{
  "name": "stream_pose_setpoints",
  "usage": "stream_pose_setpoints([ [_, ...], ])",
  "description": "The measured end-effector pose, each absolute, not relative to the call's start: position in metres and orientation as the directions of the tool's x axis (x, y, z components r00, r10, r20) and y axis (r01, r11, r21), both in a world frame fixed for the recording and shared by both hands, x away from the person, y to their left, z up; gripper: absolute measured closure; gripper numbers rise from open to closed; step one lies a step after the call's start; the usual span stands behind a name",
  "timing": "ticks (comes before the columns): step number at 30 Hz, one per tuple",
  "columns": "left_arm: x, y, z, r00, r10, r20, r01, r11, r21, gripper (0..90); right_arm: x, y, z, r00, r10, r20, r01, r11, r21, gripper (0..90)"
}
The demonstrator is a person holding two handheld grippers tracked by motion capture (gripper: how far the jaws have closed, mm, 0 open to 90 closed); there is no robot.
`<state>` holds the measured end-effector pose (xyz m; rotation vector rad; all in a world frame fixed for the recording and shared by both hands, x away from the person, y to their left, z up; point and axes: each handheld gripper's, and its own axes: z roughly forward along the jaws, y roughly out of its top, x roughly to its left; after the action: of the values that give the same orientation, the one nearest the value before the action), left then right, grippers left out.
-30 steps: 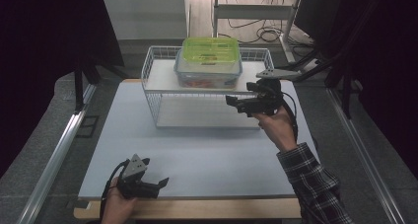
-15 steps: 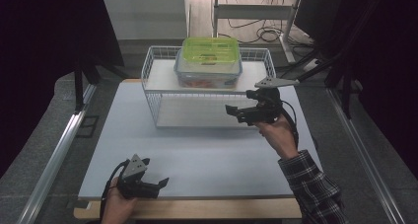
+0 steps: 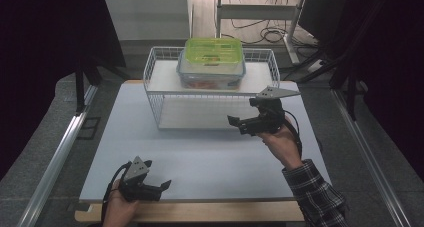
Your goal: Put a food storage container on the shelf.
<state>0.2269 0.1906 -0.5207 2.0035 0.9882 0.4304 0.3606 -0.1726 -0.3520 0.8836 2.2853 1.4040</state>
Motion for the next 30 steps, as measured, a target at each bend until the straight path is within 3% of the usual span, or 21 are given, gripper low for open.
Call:
stream_pose_setpoints([
  [30,0.227,0.191,-0.521,0.634,0.771,-0.067,0.484,-0.327,0.811,4.4,0.346,-0.181,-0.382,-0.751,0.659,0.021,0.335,0.354,0.873,0.8],
])
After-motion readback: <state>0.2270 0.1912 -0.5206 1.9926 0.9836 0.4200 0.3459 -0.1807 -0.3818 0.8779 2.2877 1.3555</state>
